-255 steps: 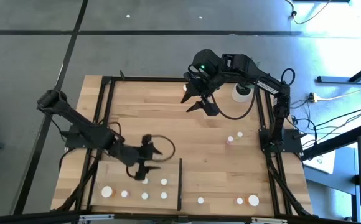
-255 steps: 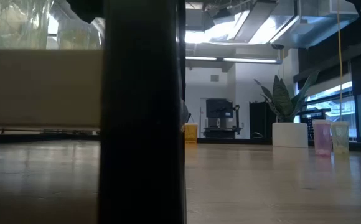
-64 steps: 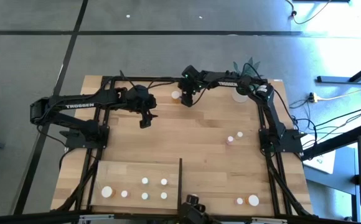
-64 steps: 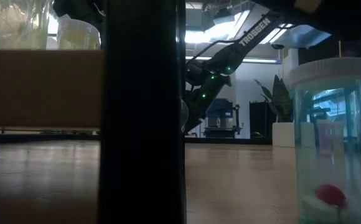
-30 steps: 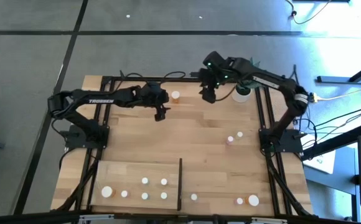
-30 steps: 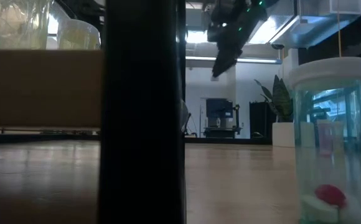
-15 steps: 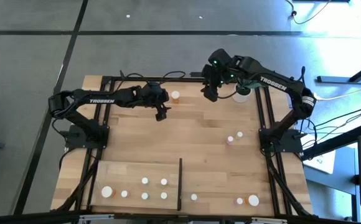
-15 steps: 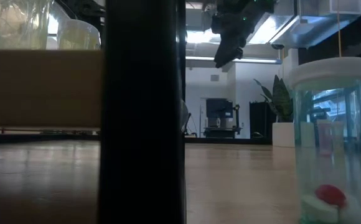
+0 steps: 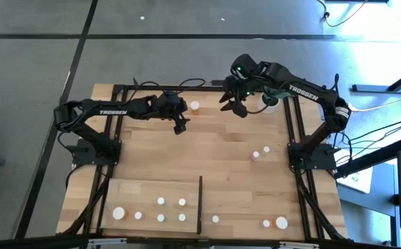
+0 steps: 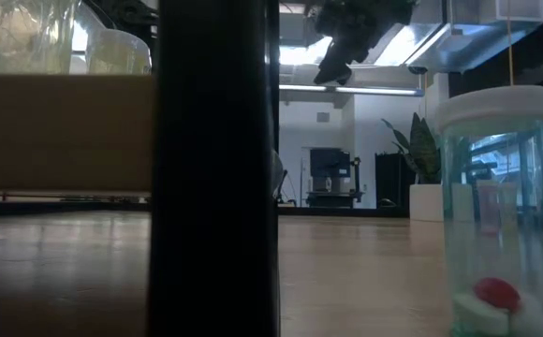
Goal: Pick and place medicine bottles onto shelf by color
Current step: Put the top orange pill bottle on the shelf aligned with the other orange pill bottle
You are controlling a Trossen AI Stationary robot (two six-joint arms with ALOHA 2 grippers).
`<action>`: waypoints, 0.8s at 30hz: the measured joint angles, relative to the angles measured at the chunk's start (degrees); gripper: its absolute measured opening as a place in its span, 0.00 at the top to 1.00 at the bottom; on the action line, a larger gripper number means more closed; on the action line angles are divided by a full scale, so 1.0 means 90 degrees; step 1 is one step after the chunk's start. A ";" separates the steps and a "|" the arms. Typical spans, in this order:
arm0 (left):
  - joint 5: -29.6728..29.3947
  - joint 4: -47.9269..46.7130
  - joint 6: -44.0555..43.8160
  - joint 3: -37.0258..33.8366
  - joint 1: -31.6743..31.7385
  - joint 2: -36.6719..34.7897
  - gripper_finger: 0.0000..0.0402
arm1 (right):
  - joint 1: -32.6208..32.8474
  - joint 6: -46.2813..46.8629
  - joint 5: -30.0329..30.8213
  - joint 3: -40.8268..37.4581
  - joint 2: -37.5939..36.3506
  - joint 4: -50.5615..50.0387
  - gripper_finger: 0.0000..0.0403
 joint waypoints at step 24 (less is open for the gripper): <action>0.0008 0.0000 -0.0514 0.0002 0.0000 -0.0004 0.34 | 0.0002 -0.0001 0.0001 0.0000 0.0000 0.0003 0.51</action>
